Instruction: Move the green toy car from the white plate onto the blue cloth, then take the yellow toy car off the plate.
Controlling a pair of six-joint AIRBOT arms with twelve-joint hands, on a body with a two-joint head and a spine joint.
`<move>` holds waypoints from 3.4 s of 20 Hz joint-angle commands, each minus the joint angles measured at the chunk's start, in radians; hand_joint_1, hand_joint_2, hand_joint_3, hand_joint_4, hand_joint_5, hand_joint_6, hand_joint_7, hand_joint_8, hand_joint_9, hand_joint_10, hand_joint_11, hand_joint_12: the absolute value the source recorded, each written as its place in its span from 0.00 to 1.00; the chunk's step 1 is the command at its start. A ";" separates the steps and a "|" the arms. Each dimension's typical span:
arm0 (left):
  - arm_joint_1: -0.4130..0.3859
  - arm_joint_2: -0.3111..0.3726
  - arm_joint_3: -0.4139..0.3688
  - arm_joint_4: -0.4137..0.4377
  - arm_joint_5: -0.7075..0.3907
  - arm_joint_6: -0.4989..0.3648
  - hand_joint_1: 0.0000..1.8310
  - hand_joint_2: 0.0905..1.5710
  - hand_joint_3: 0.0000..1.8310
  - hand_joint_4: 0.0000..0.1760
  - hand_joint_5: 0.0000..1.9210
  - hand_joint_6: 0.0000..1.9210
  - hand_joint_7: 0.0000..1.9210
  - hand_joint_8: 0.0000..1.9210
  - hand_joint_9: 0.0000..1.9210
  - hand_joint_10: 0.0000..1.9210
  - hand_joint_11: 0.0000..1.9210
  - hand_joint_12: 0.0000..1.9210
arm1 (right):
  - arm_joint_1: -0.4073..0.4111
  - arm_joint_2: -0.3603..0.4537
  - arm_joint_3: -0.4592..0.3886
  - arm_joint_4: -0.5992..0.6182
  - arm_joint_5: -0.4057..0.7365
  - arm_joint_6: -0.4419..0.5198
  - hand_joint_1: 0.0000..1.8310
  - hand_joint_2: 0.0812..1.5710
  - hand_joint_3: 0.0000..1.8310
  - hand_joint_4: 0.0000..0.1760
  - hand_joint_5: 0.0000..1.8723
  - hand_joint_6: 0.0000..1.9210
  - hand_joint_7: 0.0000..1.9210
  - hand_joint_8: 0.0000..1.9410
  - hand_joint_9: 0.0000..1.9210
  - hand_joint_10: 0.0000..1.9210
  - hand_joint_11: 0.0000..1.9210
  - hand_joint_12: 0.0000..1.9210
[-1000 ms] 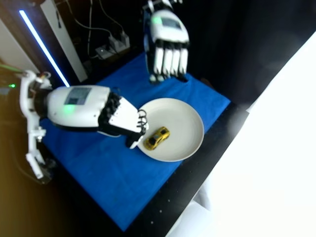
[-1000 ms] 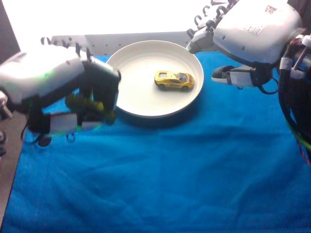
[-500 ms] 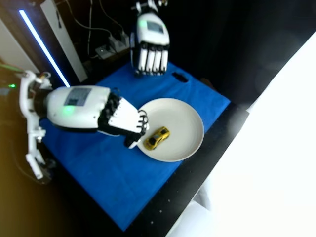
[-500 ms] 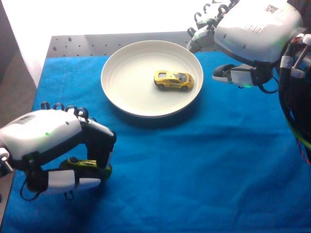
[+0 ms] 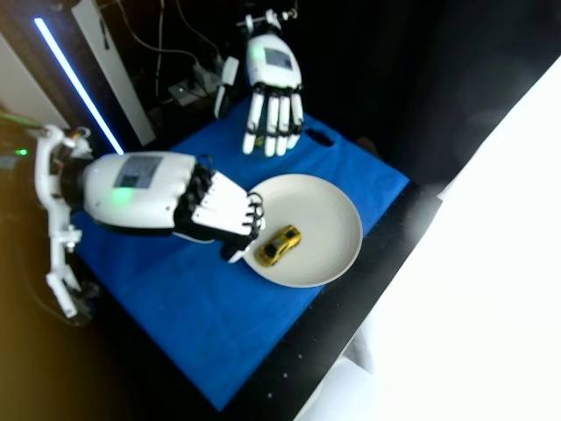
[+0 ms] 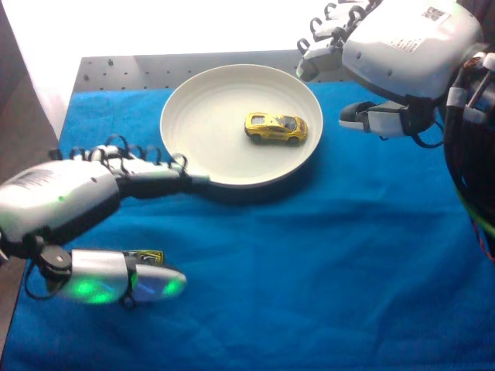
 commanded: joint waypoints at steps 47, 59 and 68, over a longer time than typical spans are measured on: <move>0.012 -0.056 0.004 -0.234 -0.427 0.178 0.30 0.75 0.00 0.74 0.39 0.00 0.33 0.01 0.27 0.14 0.00 0.77 | 0.079 -0.331 0.353 0.122 -0.132 -0.005 0.47 0.61 0.00 0.00 0.39 0.00 0.44 0.01 0.41 0.14 0.21 0.73; 0.012 -0.056 0.002 -0.232 -0.432 0.173 0.29 0.76 0.00 0.71 0.38 0.00 0.35 0.01 0.17 0.44 0.02 0.80 | 0.078 -0.357 0.376 0.125 -0.157 -0.005 0.49 0.64 0.00 0.00 0.33 0.00 0.38 0.00 0.40 0.03 0.17 0.71; 0.012 -0.056 0.001 -0.232 -0.436 0.168 0.28 0.76 0.00 0.79 0.39 0.00 0.33 0.01 0.18 0.38 0.01 0.77 | 0.073 -0.368 0.386 0.125 -0.168 -0.005 0.48 0.64 0.00 0.00 0.35 0.00 0.42 0.00 0.38 0.18 0.20 0.74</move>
